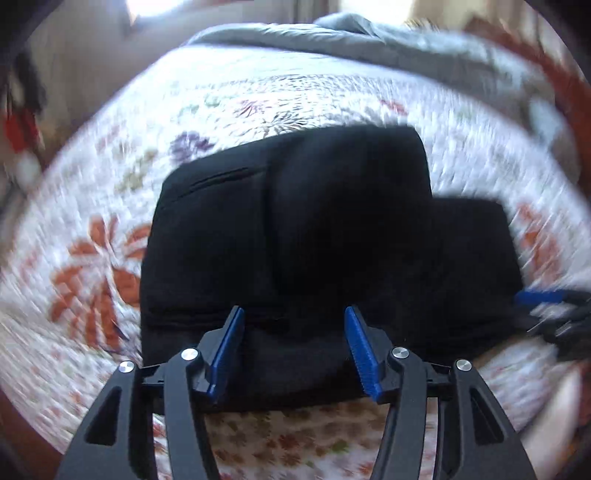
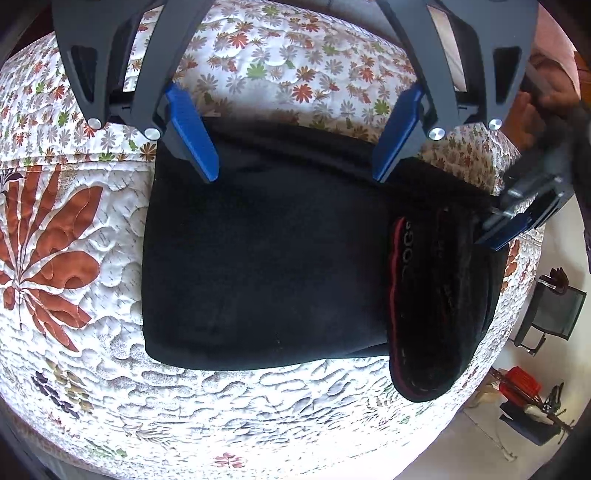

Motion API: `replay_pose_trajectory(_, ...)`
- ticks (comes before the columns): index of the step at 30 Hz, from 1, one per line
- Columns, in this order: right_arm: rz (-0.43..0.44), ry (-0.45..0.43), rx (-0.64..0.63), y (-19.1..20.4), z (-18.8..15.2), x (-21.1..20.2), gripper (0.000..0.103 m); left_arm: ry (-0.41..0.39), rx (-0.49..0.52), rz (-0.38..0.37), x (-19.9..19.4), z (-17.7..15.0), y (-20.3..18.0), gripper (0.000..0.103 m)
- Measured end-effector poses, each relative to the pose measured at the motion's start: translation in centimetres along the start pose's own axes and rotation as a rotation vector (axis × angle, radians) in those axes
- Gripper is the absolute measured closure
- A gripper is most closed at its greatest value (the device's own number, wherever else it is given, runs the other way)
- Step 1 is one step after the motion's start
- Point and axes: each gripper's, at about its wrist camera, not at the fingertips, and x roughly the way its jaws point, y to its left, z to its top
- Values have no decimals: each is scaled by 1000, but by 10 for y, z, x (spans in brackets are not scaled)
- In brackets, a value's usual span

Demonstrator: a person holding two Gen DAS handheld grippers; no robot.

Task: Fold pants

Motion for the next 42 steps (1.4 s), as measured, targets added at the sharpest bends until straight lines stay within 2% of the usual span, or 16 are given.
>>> replay_pose_trajectory(2, 3, -12, -7, 5, 3, -6, 19, 0, 13, 22, -2, 1, -2, 47)
replay_pose_trajectory(7, 73, -48, -73, 30, 9, -25, 19, -22, -198, -79, -28, 6, 42, 45)
replay_pose_trajectory(13, 121, -40, -123, 65, 23, -20, 24, 37, -293, -19, -24, 1, 83, 41)
replay_pose_trajectory(16, 152, -16, -128, 74, 31, -11, 40, 89, -297, -17, -12, -2, 91, 41)
replay_pose_trajectory(18, 190, 24, -132, 80, 32, 2, 68, 107, -304, -39, -6, -4, 94, 40)
replay_pose_trajectory(21, 228, 76, -122, 82, 34, 18, 93, 112, -311, -54, 0, -6, 96, 35)
replay_pose_trajectory(23, 209, 67, -132, 85, 35, 18, 100, 117, -308, -66, 1, -5, 96, 34)
replay_pose_trajectory(26, 215, 31, -149, 85, 34, 8, 101, 109, -313, -86, 1, -4, 97, 34)
replay_pose_trajectory(29, 185, -13, -143, 77, 34, -7, 101, 95, -324, -97, -2, -2, 98, 33)
replay_pose_trajectory(34, 142, 53, -126, 66, 34, 24, 100, 125, -297, -80, 12, -6, 90, 28)
replay_pose_trajectory(37, 151, 32, -142, 68, 33, 18, 92, 124, -330, -110, 12, -8, 97, 27)
replay_pose_trajectory(38, 151, 17, -146, 67, 33, 11, 82, 123, -340, -122, 10, -8, 100, 27)
replay_pose_trajectory(39, 141, 7, -142, 65, 34, 6, 54, 120, -346, -126, 8, -8, 102, 27)
replay_pose_trajectory(40, 132, -4, -138, 62, 35, 2, 38, 116, -348, -127, 5, -8, 103, 28)
replay_pose_trajectory(41, 135, -27, -136, 60, 36, -4, 25, 111, -349, -127, 3, -8, 104, 28)
replay_pose_trajectory(42, 150, -30, -134, 58, 38, -4, 25, 107, -349, -128, 1, -8, 105, 28)
